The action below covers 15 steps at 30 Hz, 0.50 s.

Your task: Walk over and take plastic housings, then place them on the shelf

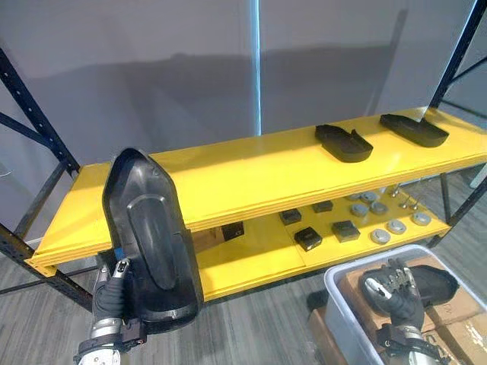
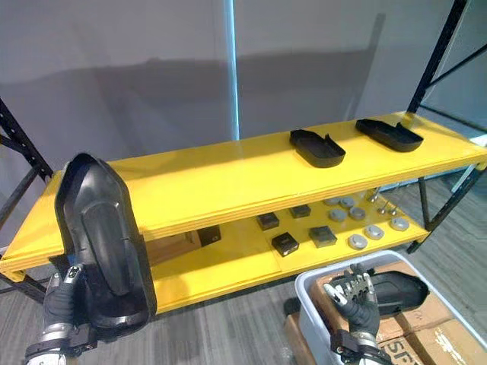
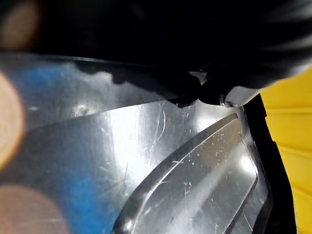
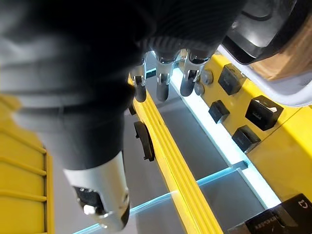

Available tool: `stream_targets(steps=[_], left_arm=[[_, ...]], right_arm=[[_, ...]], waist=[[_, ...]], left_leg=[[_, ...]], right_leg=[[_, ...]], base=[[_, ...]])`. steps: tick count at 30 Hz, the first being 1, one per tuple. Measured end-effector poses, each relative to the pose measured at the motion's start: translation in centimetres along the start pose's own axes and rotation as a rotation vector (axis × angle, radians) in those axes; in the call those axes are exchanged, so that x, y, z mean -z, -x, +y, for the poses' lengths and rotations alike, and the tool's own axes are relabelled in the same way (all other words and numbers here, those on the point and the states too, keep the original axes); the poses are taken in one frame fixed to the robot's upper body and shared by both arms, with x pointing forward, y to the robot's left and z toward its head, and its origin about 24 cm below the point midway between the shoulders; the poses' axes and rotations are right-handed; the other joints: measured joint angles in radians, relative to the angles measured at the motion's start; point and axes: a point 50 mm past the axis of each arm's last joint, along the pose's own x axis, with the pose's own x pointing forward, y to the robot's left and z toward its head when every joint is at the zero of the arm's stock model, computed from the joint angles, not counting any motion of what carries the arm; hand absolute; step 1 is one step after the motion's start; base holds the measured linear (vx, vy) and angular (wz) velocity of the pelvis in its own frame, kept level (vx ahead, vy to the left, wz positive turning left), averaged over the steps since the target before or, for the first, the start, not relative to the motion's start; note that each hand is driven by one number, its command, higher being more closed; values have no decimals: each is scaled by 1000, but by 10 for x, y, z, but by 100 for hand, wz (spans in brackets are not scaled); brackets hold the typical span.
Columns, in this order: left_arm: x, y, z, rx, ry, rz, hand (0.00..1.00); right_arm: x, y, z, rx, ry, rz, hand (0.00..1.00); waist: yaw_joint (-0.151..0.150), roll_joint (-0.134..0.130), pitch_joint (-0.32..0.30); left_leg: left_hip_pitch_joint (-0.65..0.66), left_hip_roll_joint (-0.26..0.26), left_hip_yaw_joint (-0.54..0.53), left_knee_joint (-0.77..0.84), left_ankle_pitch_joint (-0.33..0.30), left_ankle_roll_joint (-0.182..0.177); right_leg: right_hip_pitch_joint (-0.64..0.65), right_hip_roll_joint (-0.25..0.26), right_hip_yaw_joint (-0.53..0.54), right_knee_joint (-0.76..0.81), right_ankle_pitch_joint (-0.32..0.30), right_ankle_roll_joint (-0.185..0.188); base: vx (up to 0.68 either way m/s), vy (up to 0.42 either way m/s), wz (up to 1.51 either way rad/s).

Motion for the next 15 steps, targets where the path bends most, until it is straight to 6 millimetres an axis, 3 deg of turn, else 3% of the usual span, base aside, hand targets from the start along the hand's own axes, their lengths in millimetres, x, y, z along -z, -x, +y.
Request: stream_targets(steps=[2,4,6,9,10,11,13,15], left_arm=[[-2,-4,0,9,-6,-10,100],[-2,-4,0,7,-8,-8,100],[2,-4,-9,34,7,6,100],[6,1,-20,72,27,29,100],[7,4,-24,77,44,36,100],[9,7,-28,82,60,56,100],[14,15,-27,71,67,90,100],[15,15,-28,84,68,100,100]], right_arm=[[-1,2,-5,7,1,-5,0],[-2,5,-10,4,9,-5,0],[0,13,-15,-5,24,18,0],[-1,14,-13,-26,33,19,0],[-7,12,-8,-53,39,-5,0],[-17,13,-4,-81,60,-37,0],[-25,14,0,-121,83,-64,0],[-30,14,0,-128,95,-86,0]], waist=[[-2,-8,13],[-12,-27,32],[-17,-27,31],[-20,-23,19],[-18,-12,19],[-15,11,18],[-3,23,10],[12,20,0]], left_leg=[[-11,10,-7,0,0,0],[-10,16,-22,27,-17,-26],[-11,30,-56,86,-67,-58],[6,61,-74,157,-105,-62],[-89,86,-65,462,-146,-78],[-182,131,-53,694,-110,-54],[-250,197,-24,870,-134,-74],[-256,210,49,805,-158,-62]], right_leg=[[-38,9,3,-91,10,-3],[-32,11,7,-238,36,-16],[-3,21,3,-228,72,-8],[26,53,-7,-219,69,-8],[54,73,-7,-229,64,-25],[99,107,-11,-260,61,-46],[181,142,-8,-321,64,-78],[241,139,5,-372,60,-85]], base=[[2,-111,18],[75,-201,25],[158,-245,37],[227,-254,25],[328,-228,2],[338,-220,-5],[339,-139,-29],[337,-48,-33]])
